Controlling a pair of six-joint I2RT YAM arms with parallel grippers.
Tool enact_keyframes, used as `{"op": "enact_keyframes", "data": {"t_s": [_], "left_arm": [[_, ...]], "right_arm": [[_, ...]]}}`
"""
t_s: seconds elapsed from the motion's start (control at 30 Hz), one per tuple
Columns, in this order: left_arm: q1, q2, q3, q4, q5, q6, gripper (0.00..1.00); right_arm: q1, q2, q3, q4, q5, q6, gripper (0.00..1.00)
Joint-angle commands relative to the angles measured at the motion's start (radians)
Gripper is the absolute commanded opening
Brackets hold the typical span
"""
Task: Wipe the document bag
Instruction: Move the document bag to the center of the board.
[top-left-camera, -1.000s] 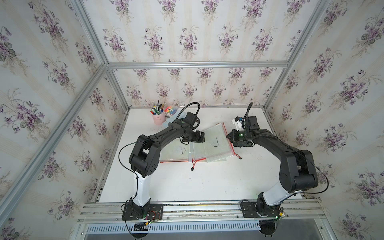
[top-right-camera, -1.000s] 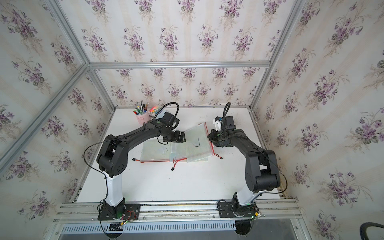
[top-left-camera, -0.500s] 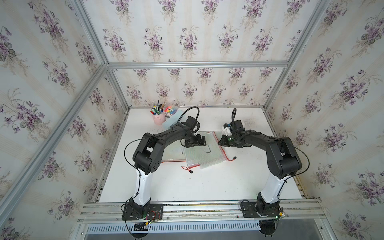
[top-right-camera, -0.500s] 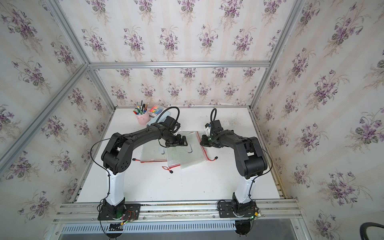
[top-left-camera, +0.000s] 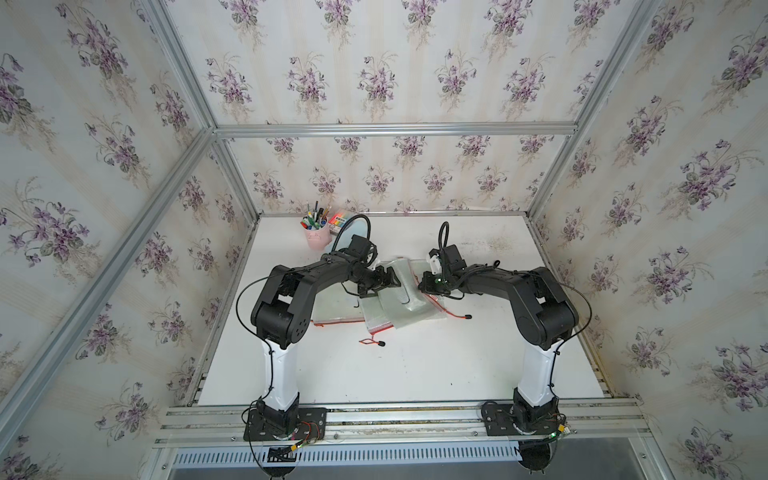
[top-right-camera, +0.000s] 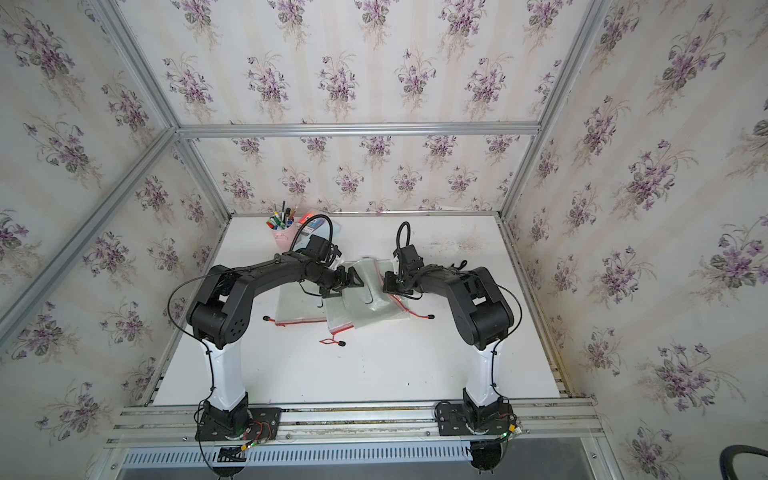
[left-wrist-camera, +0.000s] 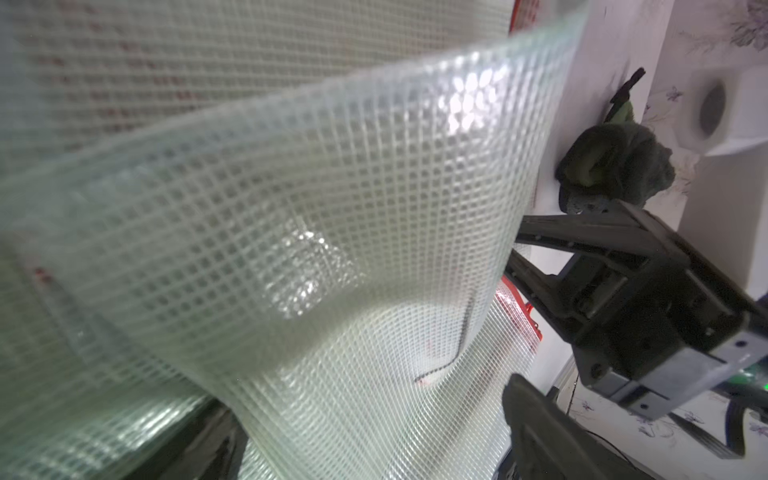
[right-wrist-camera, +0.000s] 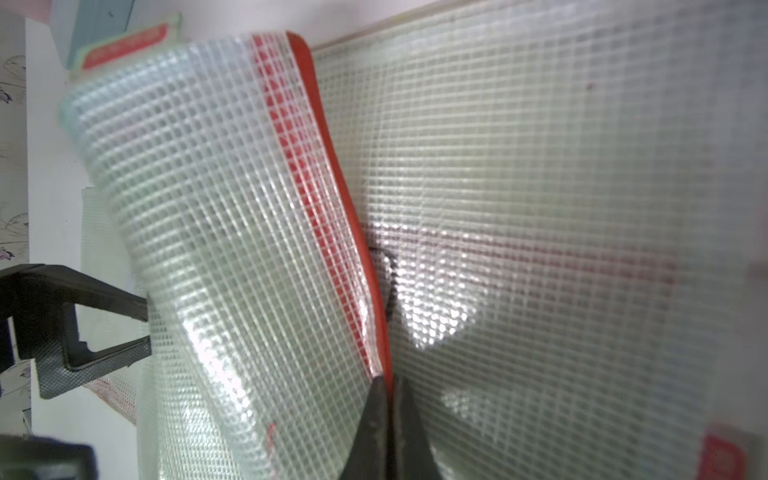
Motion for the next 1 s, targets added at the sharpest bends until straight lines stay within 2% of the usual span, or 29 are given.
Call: {"op": "enact_keyframes", "data": {"t_s": [0.0, 0.03, 0.07, 0.23, 0.33, 0.5, 0.63, 0.73, 0.97], "left_arm": [[0.029, -0.011, -0.036, -0.116, -0.157, 0.038, 0.95], [0.041, -0.031, -0.05, -0.13, -0.172, 0.049, 0.95], [0.056, -0.049, -0.061, -0.146, -0.188, 0.058, 0.95], [0.136, -0.128, -0.117, -0.21, -0.256, 0.118, 0.95], [0.15, -0.143, -0.106, -0.229, -0.262, 0.156, 0.95], [0.145, -0.146, -0.098, -0.222, -0.239, 0.151, 0.95], [0.145, -0.156, -0.117, -0.208, -0.242, 0.151, 0.95], [0.145, -0.167, -0.12, -0.209, -0.241, 0.163, 0.95], [0.146, -0.218, -0.119, -0.213, -0.228, 0.18, 0.92]], "right_arm": [[0.06, 0.058, 0.024, -0.083, -0.028, 0.049, 0.0], [0.061, 0.073, 0.041, -0.082, -0.028, 0.057, 0.0], [0.105, 0.087, 0.065, -0.096, -0.022, 0.054, 0.0], [0.111, 0.108, 0.121, -0.121, -0.007, 0.04, 0.02], [0.111, 0.096, 0.148, -0.137, -0.016, -0.011, 0.16], [0.112, -0.019, 0.139, -0.166, 0.066, -0.154, 0.34], [0.11, -0.052, 0.111, -0.139, 0.068, -0.231, 0.46], [0.109, -0.005, 0.168, -0.107, 0.069, -0.26, 0.48], [0.097, 0.212, 0.428, -0.076, -0.063, -0.308, 0.49]]}}
